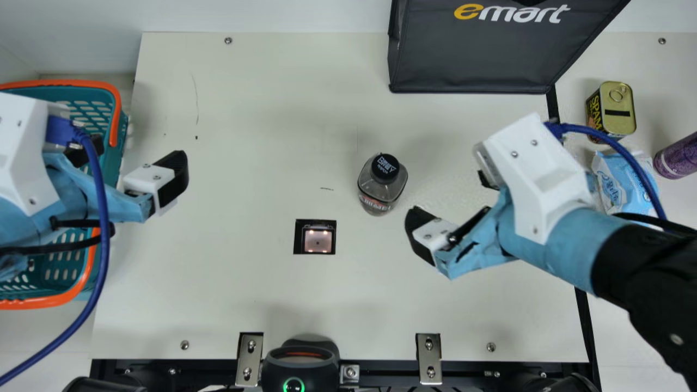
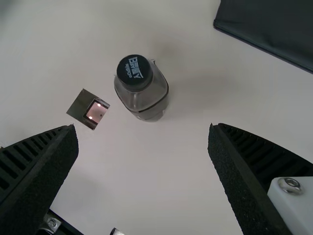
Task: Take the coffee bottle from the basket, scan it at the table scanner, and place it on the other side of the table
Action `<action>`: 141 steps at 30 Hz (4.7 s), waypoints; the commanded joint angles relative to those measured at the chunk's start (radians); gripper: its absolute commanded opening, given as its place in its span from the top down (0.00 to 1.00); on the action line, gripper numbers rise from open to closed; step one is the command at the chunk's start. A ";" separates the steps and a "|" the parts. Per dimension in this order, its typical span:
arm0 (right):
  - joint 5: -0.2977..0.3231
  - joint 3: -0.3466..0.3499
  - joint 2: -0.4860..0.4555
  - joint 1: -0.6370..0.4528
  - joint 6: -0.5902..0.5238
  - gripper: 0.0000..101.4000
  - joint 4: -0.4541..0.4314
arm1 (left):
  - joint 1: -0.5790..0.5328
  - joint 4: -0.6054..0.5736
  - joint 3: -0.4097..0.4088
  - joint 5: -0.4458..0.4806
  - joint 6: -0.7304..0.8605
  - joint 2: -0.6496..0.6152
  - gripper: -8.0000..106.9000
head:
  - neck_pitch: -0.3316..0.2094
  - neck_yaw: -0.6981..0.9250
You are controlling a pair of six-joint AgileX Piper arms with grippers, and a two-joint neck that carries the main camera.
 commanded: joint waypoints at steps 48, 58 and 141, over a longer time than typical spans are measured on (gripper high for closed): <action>-0.461 0.143 0.291 0.197 0.330 0.59 -0.220 | 0.000 0.000 0.000 0.000 0.000 0.000 0.15 | -0.030 0.002; -0.471 0.142 0.266 0.204 0.381 1.00 -0.250 | 0.000 0.000 0.000 0.000 0.000 0.000 0.15 | -0.030 0.002; -0.018 -0.050 0.131 -1.490 -0.565 1.00 0.311 | 0.000 0.000 0.000 0.000 0.000 0.000 0.15 | -0.030 -0.347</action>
